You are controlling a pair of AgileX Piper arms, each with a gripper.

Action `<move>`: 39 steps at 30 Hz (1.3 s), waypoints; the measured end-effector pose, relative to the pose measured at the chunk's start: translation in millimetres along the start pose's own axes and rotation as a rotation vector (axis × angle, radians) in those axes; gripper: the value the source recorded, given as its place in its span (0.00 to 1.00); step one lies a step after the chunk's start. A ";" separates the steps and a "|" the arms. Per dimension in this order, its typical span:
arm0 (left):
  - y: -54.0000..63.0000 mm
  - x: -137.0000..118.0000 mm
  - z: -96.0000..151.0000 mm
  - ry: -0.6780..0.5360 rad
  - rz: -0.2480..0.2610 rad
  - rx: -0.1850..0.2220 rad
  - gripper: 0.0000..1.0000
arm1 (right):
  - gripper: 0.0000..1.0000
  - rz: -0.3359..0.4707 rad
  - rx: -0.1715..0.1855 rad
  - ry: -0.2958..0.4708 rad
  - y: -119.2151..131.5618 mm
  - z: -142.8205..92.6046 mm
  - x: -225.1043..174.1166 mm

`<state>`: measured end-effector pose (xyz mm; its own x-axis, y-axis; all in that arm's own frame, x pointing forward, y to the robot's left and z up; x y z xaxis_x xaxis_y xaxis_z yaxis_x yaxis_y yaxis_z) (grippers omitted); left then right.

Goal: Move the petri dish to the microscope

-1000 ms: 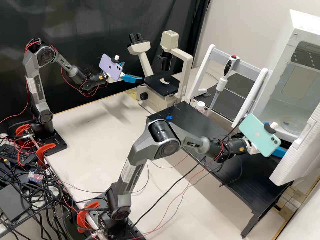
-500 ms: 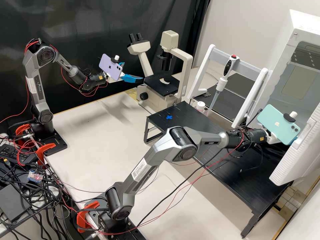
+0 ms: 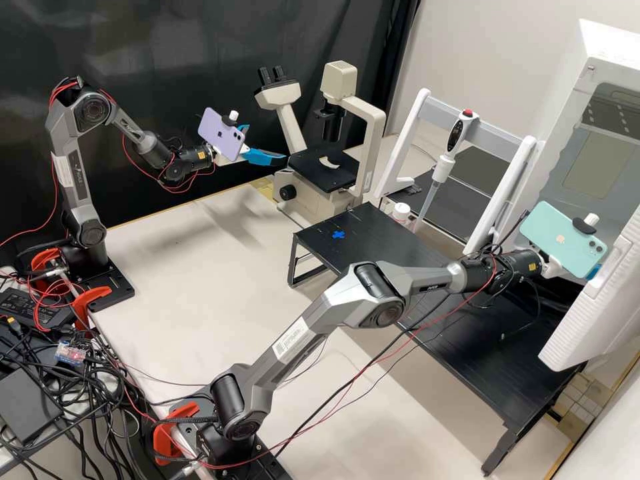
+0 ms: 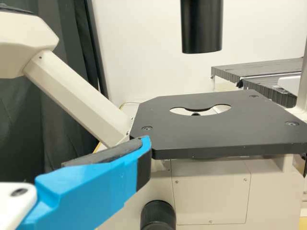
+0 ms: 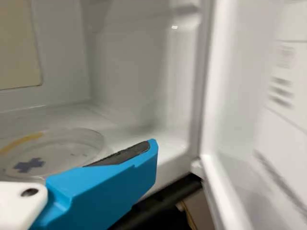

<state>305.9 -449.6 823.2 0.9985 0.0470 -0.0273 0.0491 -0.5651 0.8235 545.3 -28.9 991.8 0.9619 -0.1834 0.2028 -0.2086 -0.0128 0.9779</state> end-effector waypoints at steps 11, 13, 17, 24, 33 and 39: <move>0.0 0.0 0.0 0.000 0.000 0.000 1.00 | 1.00 -0.044 -0.028 0.018 -25.1 5.5 21.2; 0.0 0.0 0.0 0.000 0.000 0.000 1.00 | 1.00 -0.042 -0.026 0.022 -25.7 6.2 22.5; 0.0 0.0 0.0 0.000 0.000 0.000 1.00 | 0.00 -0.042 -0.024 0.021 -28.4 9.0 24.6; 0.0 0.0 0.0 0.000 0.000 0.000 1.00 | 0.00 -0.040 -0.024 0.018 -26.9 11.1 24.7; 0.0 0.0 0.0 0.000 0.000 0.000 1.00 | 0.00 -0.033 -0.013 0.010 -22.4 15.3 24.7; 0.0 0.0 0.0 0.000 0.000 0.000 1.00 | 0.00 -0.046 -0.007 0.005 -24.8 20.4 24.5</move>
<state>305.9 -449.6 823.2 0.9985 0.0470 -0.0273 0.0491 -0.5651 0.8235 570.5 -53.1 971.5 0.9714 -0.1775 0.1577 -0.1628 -0.0144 0.9866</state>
